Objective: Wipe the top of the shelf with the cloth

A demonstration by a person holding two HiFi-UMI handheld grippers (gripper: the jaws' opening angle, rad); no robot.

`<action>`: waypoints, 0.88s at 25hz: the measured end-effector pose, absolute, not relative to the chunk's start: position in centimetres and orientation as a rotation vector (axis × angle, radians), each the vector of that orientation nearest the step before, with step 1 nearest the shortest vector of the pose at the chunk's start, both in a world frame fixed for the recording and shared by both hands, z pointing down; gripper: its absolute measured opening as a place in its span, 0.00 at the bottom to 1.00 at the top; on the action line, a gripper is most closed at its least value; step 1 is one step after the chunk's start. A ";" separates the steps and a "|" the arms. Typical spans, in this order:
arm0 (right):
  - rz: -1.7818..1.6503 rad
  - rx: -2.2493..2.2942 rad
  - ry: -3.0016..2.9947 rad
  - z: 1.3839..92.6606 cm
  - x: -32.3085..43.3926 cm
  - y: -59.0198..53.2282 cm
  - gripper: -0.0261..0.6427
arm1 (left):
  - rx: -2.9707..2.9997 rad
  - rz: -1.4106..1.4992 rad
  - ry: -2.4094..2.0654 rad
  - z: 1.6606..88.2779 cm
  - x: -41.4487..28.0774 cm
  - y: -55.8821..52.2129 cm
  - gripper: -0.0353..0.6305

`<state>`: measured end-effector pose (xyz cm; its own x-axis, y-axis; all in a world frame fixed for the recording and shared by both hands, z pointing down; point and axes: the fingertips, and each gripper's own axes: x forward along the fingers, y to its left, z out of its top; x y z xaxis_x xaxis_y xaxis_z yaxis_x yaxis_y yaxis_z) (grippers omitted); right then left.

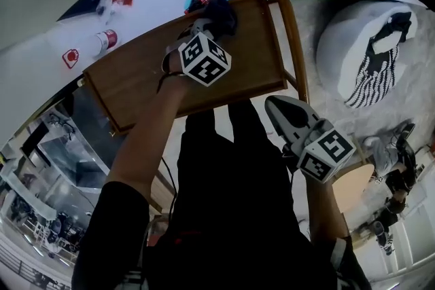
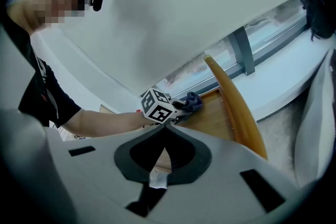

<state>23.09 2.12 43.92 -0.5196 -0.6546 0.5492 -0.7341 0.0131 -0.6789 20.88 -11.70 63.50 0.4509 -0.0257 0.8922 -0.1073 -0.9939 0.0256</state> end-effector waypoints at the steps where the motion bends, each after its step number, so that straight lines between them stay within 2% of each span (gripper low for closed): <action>1: 1.550 1.506 -2.176 44.0 23.5 2.3 0.05 | 2.614 1.603 -0.108 63.5 21.5 -11.6 0.11; 15: 1.572 1.570 -2.146 44.0 26.2 4.6 0.05 | 2.661 1.587 -0.012 63.2 26.9 -10.1 0.11; 22: 1.556 1.566 -2.159 43.1 25.4 4.2 0.05 | 2.702 1.514 -0.039 60.7 26.5 -10.7 0.11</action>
